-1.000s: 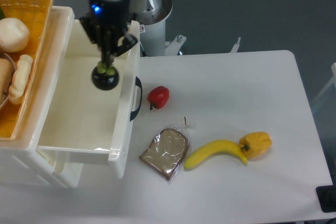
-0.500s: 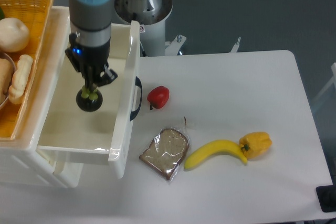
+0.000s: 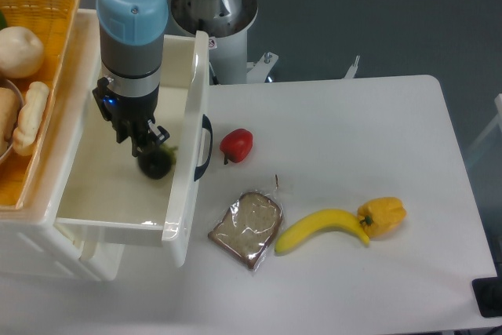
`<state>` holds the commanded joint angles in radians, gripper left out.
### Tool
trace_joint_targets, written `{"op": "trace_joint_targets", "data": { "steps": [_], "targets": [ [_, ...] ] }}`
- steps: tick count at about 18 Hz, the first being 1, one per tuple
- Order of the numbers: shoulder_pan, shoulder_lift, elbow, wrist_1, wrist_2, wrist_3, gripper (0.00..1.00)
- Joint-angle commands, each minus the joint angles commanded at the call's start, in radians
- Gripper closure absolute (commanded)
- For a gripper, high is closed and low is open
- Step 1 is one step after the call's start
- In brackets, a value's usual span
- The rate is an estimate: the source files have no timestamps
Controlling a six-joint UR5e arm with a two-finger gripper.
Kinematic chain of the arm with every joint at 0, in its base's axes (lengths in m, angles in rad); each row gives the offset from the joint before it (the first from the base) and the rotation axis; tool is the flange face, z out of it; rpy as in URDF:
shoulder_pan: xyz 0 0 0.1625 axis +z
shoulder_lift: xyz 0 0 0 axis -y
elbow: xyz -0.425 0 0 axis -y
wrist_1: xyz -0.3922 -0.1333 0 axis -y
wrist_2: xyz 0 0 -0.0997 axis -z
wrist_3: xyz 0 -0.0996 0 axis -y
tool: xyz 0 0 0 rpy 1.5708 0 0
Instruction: Place the mangosteen in the upper white drawer
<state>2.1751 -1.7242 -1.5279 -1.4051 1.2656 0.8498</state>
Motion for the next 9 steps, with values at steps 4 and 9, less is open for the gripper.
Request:
{"op": "trace_joint_targets", "data": {
  "steps": [4,9],
  "targets": [
    [0.069,0.07,0.026,-0.002,-0.064,0.0,0.0],
    [0.208,0.107,0.057,0.003,-0.115,0.058,0.0]
  ]
}}
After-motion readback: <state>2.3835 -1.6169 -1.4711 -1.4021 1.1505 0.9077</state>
